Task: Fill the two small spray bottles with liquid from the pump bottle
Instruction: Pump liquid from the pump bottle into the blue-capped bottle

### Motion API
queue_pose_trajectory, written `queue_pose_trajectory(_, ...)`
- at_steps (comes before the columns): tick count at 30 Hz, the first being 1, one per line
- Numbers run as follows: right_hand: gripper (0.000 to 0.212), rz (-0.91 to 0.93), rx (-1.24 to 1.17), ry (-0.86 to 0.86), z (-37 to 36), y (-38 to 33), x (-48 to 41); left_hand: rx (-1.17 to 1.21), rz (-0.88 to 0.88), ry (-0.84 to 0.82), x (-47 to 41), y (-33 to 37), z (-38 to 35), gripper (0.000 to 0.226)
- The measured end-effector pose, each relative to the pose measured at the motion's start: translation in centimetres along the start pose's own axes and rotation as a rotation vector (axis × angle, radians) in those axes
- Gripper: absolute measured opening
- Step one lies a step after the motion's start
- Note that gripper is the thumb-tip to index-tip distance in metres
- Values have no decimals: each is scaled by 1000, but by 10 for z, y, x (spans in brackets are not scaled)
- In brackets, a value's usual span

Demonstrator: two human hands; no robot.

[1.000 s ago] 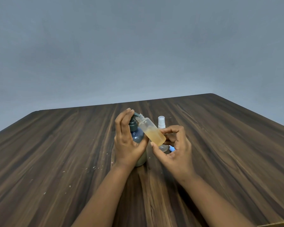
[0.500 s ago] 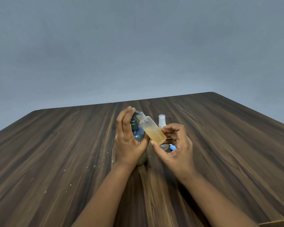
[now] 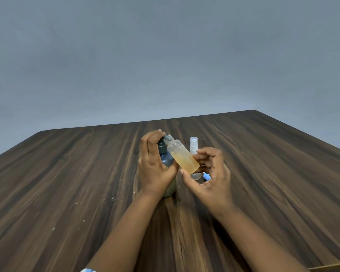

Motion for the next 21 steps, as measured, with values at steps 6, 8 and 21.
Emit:
queue_pose_trajectory(6, 51, -13, -19, -4, -1, 0, 0, 0, -25, 11, 4, 0, 2, 67)
queue_pose_trajectory(8, 51, -13, -9, -8, -1, 0, 1, 18, -20, 11, 3, -1, 2, 66)
queue_pose_trajectory(21, 52, -26, -4, -11, -1, 2, 1, 28, -2, 6, 2, -1, 1, 64)
Point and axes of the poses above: each hand's wrist, its own x-axis away from the middle knuckle, its own z-axis out of the back of the hand, y = z × x, the point moved 4 cm from there along -x, towards the middle knuckle, and after that the axes turned 5 degrees about y, right-handed, at the moved point
